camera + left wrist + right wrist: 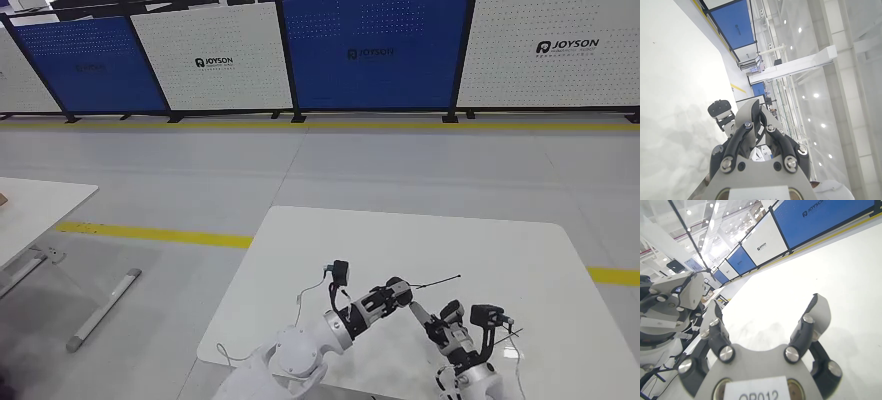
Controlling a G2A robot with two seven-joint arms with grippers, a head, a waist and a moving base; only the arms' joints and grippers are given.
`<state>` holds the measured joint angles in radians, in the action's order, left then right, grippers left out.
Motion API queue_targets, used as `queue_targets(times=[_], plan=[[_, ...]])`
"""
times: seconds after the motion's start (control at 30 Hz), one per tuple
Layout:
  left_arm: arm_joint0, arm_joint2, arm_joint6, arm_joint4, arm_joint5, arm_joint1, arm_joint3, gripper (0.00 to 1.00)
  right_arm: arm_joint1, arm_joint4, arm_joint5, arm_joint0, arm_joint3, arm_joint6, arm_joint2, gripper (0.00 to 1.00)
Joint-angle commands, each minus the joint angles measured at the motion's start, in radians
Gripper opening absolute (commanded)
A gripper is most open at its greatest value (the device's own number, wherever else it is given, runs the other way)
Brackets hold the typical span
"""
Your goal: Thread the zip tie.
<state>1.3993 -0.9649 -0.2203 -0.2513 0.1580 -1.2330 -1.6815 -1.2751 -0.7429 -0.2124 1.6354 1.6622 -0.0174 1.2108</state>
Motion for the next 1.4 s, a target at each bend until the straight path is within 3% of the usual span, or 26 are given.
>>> queue_targets(times=[0.0, 0.33, 0.37, 0.4, 0.47, 0.5, 0.63, 1.07, 1.17, 1.37], plan=[[0.000, 0.000, 0.001, 0.000, 0.000, 0.000, 0.000, 0.00, 0.000, 0.001, 0.000, 0.000, 0.000, 0.000, 0.000, 1.00], [-0.001, 0.013, 0.006, 0.020, -0.009, -0.002, -0.008, 0.00, 0.001, 0.018, -0.023, 0.011, 0.017, -0.016, 0.008, 1.00], [-0.002, 0.014, 0.007, 0.022, -0.011, -0.003, -0.008, 0.00, 0.001, 0.020, -0.020, 0.011, 0.019, -0.013, 0.007, 0.91], [-0.003, 0.016, 0.007, 0.024, -0.012, -0.003, -0.008, 0.00, 0.000, 0.025, -0.019, 0.011, 0.020, -0.008, 0.006, 0.74], [-0.005, 0.019, 0.009, 0.027, -0.013, -0.004, -0.006, 0.00, 0.000, 0.026, -0.015, 0.008, 0.021, 0.003, 0.002, 0.62], [-0.005, 0.020, 0.009, 0.028, -0.013, -0.004, -0.005, 0.00, 0.000, 0.026, -0.013, 0.006, 0.021, 0.006, 0.001, 0.49], [-0.006, 0.022, 0.008, 0.032, -0.012, -0.005, 0.000, 0.00, -0.001, 0.023, -0.008, 0.002, 0.021, 0.016, -0.006, 0.35], [-0.019, 0.040, -0.002, 0.048, -0.012, -0.010, 0.019, 0.00, 0.001, 0.053, -0.065, 0.003, 0.027, 0.029, -0.004, 0.26], [-0.026, 0.048, -0.007, 0.059, -0.019, -0.011, 0.029, 0.00, 0.002, 0.054, -0.077, 0.005, 0.028, 0.018, -0.002, 0.16], [-0.033, 0.060, -0.006, 0.065, -0.019, -0.015, 0.037, 0.00, 0.002, 0.058, -0.084, 0.005, 0.026, 0.016, -0.001, 0.18]])
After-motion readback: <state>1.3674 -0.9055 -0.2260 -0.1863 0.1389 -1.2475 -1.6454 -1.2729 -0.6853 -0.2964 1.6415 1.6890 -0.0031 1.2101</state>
